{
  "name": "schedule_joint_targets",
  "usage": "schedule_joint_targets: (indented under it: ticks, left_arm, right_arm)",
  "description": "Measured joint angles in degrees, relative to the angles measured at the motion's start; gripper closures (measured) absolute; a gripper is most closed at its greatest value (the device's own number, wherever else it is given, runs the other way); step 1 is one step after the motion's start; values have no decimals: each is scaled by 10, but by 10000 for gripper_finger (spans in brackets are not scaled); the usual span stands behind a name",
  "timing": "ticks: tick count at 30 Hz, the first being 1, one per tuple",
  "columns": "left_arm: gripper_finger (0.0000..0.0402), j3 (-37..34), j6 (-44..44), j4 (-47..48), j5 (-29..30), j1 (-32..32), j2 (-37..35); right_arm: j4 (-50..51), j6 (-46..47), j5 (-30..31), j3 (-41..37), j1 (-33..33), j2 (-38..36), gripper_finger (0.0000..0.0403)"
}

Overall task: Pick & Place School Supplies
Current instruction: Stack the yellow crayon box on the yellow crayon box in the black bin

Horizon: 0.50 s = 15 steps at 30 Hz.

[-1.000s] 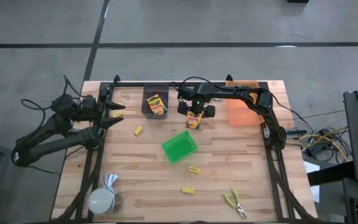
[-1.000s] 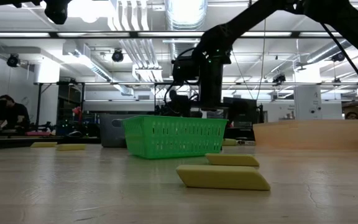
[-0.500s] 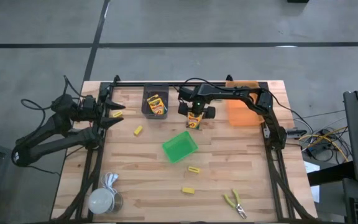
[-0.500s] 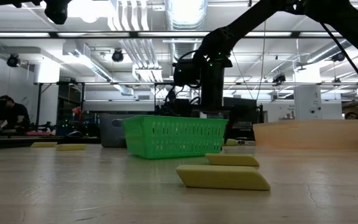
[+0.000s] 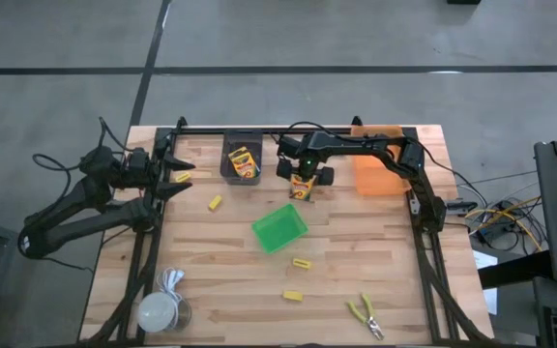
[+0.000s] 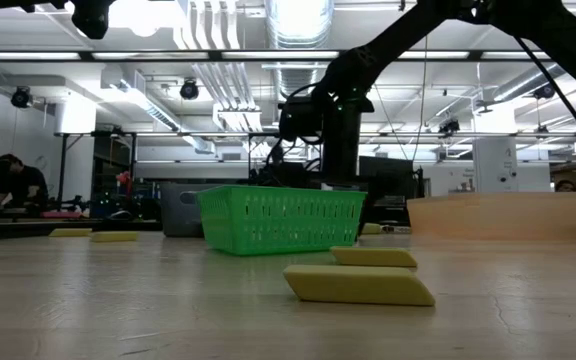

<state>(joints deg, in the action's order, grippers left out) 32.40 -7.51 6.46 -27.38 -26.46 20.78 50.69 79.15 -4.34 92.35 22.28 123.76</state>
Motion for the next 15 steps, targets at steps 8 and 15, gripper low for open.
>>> schedule_joint_targets:
  ticks: [8, 15]
  left_arm:
    - [168, 0, 0, 0, 0, 0, 0]
    - [168, 0, 0, 0, 0, 0, 0]
  right_arm:
    - [-3, 7, 4, -7, 0, 0, 3]
    - [-1, 9, 14, -9, 0, 0, 3]
